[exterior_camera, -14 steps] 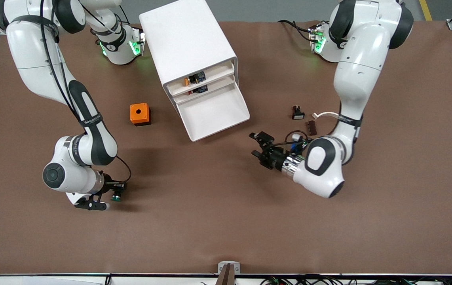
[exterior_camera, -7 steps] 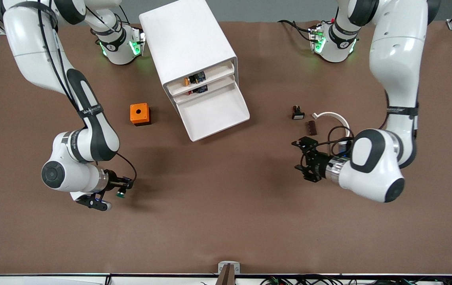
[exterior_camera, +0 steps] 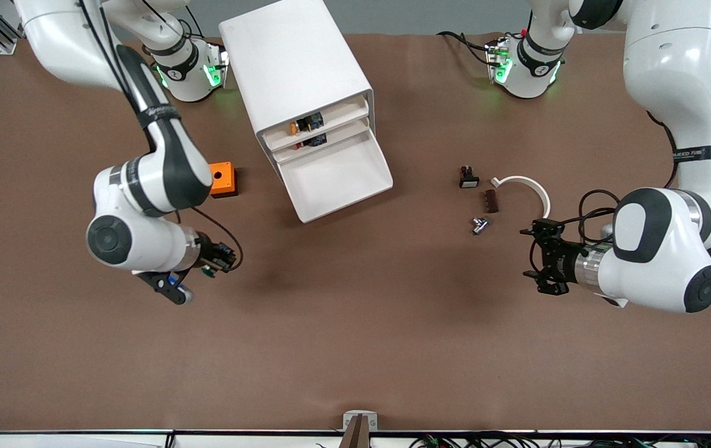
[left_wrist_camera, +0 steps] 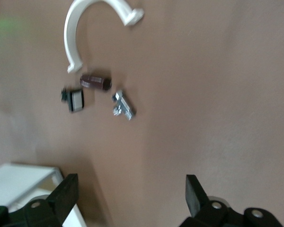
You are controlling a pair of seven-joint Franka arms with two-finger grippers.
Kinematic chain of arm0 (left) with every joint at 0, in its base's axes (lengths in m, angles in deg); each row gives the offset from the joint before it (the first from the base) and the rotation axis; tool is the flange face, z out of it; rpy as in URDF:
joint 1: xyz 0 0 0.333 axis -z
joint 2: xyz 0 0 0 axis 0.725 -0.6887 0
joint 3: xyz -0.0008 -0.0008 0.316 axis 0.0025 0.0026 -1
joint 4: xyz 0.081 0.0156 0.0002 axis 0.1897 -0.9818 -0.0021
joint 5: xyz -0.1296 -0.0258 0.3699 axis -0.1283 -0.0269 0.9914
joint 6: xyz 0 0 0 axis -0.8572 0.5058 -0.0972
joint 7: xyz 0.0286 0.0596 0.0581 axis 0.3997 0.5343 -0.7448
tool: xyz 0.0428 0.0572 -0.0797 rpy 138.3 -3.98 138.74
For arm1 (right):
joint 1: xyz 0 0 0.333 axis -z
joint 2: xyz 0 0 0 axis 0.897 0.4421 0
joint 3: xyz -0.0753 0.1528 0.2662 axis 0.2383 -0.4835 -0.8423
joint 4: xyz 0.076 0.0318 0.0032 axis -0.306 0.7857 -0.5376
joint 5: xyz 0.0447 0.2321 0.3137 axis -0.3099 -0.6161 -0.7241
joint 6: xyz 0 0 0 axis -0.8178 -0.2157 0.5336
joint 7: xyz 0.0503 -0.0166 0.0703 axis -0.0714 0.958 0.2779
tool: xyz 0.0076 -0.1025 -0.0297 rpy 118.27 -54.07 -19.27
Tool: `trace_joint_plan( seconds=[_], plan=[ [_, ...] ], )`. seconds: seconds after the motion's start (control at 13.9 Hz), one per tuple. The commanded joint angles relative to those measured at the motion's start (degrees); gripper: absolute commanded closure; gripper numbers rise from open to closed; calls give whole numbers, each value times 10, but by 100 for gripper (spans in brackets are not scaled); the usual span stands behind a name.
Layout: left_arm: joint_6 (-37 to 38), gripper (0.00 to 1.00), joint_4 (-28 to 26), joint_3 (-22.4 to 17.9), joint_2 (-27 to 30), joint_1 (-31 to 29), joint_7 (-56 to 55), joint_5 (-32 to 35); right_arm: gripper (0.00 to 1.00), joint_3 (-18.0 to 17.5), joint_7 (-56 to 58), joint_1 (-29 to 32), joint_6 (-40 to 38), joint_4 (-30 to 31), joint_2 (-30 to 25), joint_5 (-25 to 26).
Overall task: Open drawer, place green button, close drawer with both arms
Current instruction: 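Carry the green button into the open drawer with the right gripper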
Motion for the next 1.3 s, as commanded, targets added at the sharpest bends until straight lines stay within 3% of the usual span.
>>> trace_joint_plan(
  seconds=[0.0, 0.22, 0.36, 0.94, 1.01, 1.22],
  plan=[
    [7, 1, -12, 1, 29, 6, 55, 57, 99, 5, -153, -59, 1, 38, -40, -4],
    [9, 1, -13, 4, 47, 7, 131, 103, 99, 5, -308, -124, 8, 40, -44, -3],
    [12, 1, -14, 4, 58, 12, 218, 128, 98, 6, -394, -167, 56, 73, -48, -3],
    [24, 1, -17, 11, 59, 20, 412, 146, 94, 6, -548, -261, 246, 200, -53, -2],
    [21, 1, -17, 12, 55, 23, 454, 145, 87, 6, -551, -261, 250, 202, -53, -2],
    [0, 1, -17, 14, 42, 37, 524, 143, 47, 7, -551, -257, 245, 199, -52, -2]
  ],
)
